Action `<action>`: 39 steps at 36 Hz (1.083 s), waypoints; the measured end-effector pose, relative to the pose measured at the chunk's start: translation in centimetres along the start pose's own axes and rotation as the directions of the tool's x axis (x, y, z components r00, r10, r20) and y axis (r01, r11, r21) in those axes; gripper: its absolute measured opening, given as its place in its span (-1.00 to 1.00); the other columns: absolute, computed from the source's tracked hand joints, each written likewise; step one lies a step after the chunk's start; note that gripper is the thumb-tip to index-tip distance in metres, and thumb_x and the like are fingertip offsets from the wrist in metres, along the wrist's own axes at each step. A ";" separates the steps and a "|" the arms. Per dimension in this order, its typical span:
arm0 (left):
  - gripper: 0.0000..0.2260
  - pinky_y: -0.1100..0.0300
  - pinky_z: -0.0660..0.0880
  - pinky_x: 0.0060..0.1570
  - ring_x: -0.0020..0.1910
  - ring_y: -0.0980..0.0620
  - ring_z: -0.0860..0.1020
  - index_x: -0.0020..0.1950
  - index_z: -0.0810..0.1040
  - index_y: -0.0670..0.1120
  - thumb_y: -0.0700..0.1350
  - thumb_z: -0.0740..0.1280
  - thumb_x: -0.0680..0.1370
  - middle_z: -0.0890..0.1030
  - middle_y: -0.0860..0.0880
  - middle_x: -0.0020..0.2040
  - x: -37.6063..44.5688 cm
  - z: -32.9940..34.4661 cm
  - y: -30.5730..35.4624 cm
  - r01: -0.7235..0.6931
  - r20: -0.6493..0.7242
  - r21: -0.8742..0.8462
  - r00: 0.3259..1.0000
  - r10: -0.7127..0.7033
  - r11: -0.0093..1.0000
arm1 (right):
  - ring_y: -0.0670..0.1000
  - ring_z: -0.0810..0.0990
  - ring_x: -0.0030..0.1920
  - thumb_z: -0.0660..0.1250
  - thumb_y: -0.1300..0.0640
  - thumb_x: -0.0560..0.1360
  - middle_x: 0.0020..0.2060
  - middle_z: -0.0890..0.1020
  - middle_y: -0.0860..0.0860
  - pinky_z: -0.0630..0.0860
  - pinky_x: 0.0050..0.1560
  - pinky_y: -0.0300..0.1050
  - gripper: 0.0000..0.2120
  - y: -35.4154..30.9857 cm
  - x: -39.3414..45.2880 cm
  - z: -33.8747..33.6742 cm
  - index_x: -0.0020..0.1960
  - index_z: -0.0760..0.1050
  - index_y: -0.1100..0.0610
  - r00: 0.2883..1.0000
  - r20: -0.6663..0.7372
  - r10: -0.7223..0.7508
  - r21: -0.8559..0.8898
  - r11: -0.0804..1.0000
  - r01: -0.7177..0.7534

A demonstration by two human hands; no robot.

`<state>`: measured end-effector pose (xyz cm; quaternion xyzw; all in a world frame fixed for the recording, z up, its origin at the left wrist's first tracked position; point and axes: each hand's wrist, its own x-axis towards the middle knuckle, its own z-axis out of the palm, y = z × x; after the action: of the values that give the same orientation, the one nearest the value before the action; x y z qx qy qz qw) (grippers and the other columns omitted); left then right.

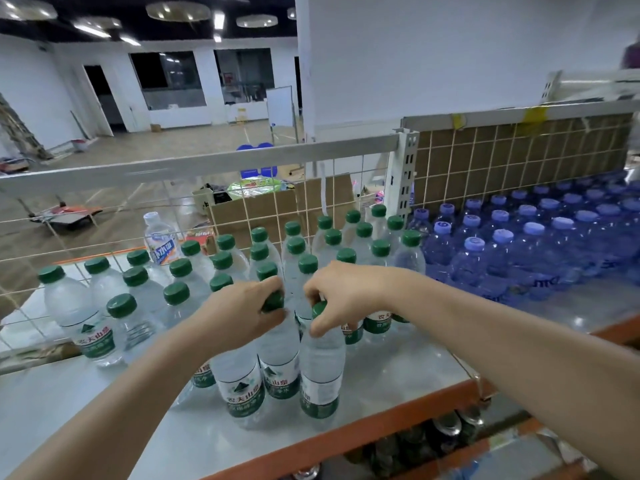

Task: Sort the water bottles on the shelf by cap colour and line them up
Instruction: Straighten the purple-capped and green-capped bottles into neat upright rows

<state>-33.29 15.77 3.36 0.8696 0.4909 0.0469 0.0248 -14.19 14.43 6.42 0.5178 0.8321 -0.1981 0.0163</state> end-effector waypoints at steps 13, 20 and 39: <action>-0.77 0.19 0.44 -0.35 -0.33 0.06 0.50 -0.10 0.37 -0.01 0.12 0.27 0.56 0.52 0.03 -0.25 3.9 0.2 4.8 0.023 -0.011 -0.144 1.000 -0.025 0.989 | -0.12 0.47 -0.58 0.47 0.09 0.39 -0.45 0.52 0.01 0.41 -0.52 -0.29 -0.75 7.4 -2.9 -3.1 -0.23 0.43 0.19 0.986 -0.114 0.123 0.113 0.988 -0.110; -0.69 0.09 0.49 -0.28 -0.28 -0.02 0.53 -0.09 0.41 -0.09 0.16 0.30 0.53 0.55 -0.04 -0.23 6.8 1.1 8.8 0.067 -0.018 -0.190 0.997 -0.071 0.979 | -0.06 0.50 -0.48 0.48 0.08 0.38 -0.40 0.54 0.03 0.39 -0.50 -0.28 -0.75 12.2 -4.1 -3.7 -0.22 0.45 0.19 0.981 -0.126 0.146 0.092 0.987 -0.135; -0.68 0.10 0.43 -0.30 -0.26 -0.05 0.49 -0.10 0.39 -0.09 0.14 0.36 0.51 0.49 0.00 -0.25 11.3 2.6 15.7 0.189 -0.103 -0.256 0.970 -0.221 0.948 | -0.03 0.40 -0.33 0.45 0.02 0.36 -0.33 0.44 -0.02 0.33 -0.30 -0.12 -0.75 18.2 -4.2 -4.6 -0.25 0.38 0.06 0.994 -0.103 0.034 0.020 0.999 -0.032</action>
<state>-13.86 17.37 2.79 0.7991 0.5698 0.1608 0.1043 4.32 19.48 5.99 0.5411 0.8213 -0.1783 -0.0283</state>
